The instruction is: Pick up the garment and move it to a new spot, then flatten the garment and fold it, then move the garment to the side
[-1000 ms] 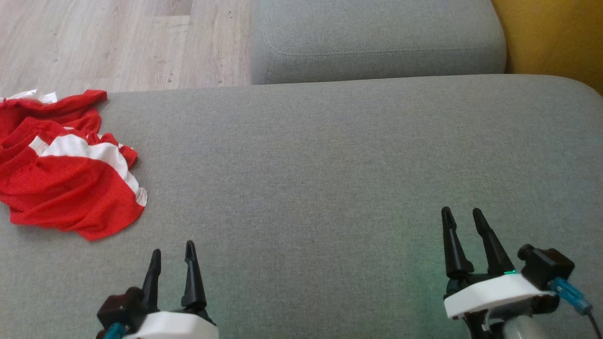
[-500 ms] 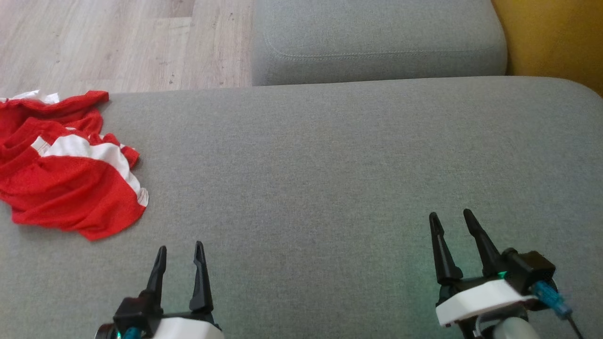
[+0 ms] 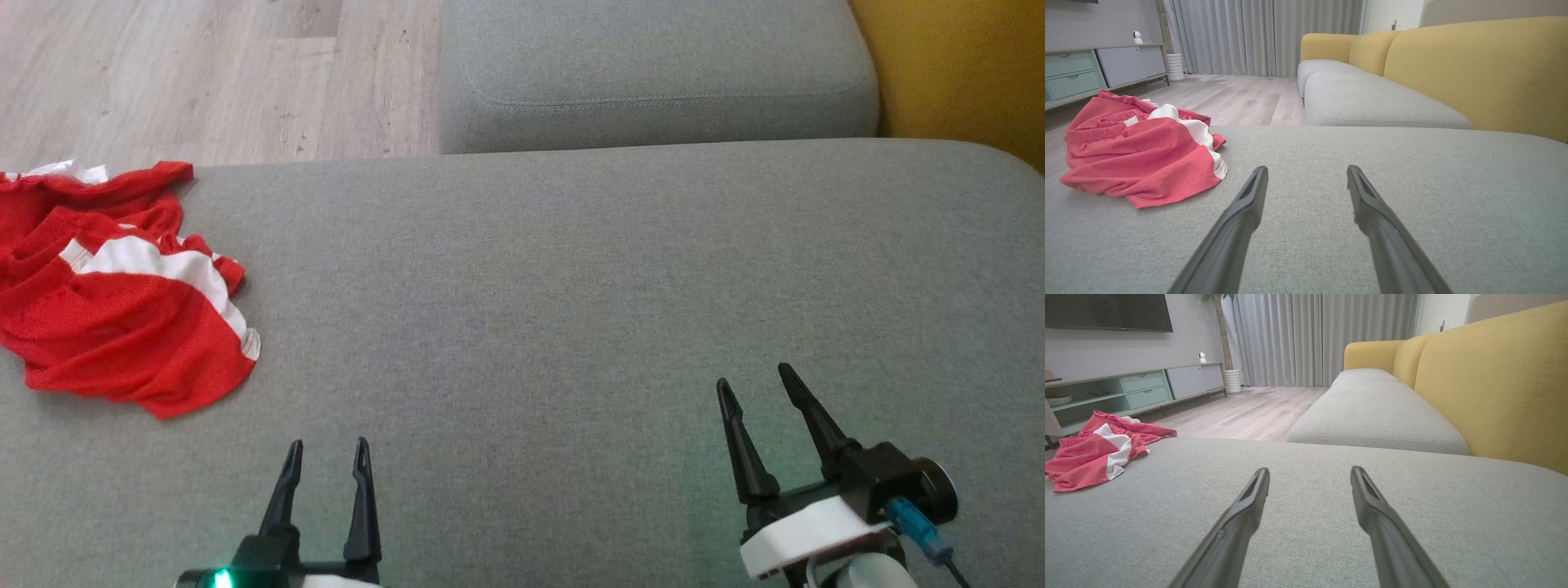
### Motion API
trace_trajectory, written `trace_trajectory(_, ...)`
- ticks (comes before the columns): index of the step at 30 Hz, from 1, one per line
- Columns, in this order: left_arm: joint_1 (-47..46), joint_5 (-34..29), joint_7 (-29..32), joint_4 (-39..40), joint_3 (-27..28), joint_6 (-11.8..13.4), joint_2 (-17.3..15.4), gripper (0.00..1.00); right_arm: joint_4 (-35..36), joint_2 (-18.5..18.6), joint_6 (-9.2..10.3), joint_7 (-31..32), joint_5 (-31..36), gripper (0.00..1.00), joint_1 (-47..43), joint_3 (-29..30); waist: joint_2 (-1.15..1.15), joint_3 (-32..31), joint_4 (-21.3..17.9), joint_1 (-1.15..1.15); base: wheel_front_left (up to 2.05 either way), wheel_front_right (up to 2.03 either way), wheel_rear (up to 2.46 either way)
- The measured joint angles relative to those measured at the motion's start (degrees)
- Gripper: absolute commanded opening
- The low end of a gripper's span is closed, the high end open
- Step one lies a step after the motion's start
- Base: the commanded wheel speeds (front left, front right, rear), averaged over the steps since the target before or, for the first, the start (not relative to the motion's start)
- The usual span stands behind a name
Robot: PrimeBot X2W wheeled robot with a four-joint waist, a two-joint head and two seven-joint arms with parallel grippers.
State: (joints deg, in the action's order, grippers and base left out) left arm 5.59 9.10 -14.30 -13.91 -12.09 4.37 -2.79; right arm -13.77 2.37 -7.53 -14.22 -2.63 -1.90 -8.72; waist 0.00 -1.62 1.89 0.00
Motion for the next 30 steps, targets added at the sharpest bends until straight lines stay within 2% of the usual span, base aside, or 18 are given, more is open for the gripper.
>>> trace_trajectory(23,0.60,0.07,0.00,-0.83,-0.18,0.00,-0.01,1.00,-0.01,0.02,0.00,-0.14,0.37,1.00,-0.18,0.07,0.00,-0.16,0.29,0.00,0.00,0.00,0.00)
trace_trajectory(30,0.54,0.05,0.00,-0.69,-0.29,0.19,-0.01,1.00,0.05,0.03,0.00,-0.15,0.63,1.00,-1.21,1.67,0.00,-0.07,2.88,0.00,0.00,0.00,0.00)
